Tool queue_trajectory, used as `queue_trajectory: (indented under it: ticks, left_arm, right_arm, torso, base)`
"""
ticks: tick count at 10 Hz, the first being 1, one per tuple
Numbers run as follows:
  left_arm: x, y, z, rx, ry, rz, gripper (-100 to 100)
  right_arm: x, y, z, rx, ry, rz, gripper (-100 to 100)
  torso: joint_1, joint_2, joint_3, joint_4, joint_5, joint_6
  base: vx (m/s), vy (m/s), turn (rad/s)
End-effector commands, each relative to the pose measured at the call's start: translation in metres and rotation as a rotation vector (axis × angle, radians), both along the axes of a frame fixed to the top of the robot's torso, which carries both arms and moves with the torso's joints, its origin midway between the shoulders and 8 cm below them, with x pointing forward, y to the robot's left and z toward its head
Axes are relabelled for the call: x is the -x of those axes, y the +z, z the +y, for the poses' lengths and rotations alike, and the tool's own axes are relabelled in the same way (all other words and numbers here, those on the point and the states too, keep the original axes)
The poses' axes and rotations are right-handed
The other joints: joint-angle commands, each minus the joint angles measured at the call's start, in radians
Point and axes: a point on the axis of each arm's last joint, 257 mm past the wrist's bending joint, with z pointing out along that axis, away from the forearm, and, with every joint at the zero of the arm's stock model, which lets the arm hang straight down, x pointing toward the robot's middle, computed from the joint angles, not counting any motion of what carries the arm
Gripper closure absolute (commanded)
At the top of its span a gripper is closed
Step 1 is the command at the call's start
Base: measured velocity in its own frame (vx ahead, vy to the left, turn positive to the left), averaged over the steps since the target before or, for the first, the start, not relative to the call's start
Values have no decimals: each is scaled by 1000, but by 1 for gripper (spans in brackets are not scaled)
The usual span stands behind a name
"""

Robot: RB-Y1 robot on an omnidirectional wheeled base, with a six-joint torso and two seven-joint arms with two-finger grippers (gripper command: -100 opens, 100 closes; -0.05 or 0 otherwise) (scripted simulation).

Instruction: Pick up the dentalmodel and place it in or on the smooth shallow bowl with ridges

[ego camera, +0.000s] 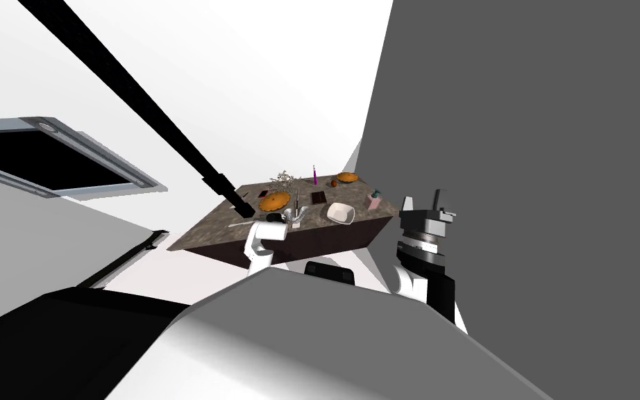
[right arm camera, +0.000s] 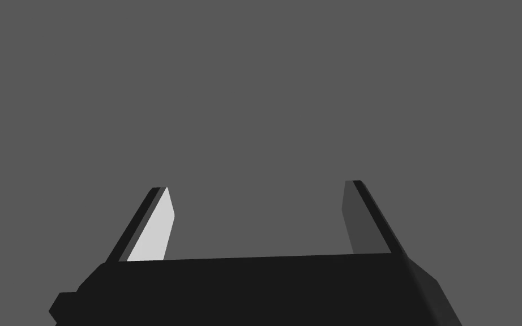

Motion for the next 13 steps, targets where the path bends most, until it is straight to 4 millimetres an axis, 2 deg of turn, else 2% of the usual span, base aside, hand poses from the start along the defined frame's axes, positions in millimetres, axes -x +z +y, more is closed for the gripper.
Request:
queue_trajectory:
  ticks: [1, 7, 8, 9, 10, 13]
  left_arm:
    - [5, -5, -3, 16, 9, 28, -100]
    - [19, -21, -52, 160, 26, 136, -100]
    - [18, -18, -45, 142, 26, 125, -100]
    - [19, -19, -46, 145, 26, 129, 0]
    - [10, -23, -45, 144, 22, 128, -100]
    - [-2, -29, -43, 143, 17, 128, -100]
  right_arm:
    - [0, 0, 0, 0, 0, 0, 0]
    - [0, 0, 0, 0, 0, 0, 0]
    - [0, 0, 0, 0, 0, 0, 0]
    - [0, 0, 0, 0, 0, 0, 0]
    - [0, 0, 0, 0, 0, 0, 0]
    - [0, 0, 0, 0, 0, 0, 0]
  torso:
    - [0, 0, 0, 0, 0, 0]
    - [0, -2, -1, 0, 0, 0]
    - [1, -3, -2, -1, 0, 0]
    - [0, -1, -1, 0, 0, -1]
    - [-1, 0, 0, 0, 0, -1]
    - [-2, 4, 2, 1, 0, 0]
  base:
    - [22, 21, -39]
    - [48, 31, -89]
    - [41, 23, -22]
    - [7, 4, 4]
    - [-13, -3, 21]
    - [-33, -6, 17]
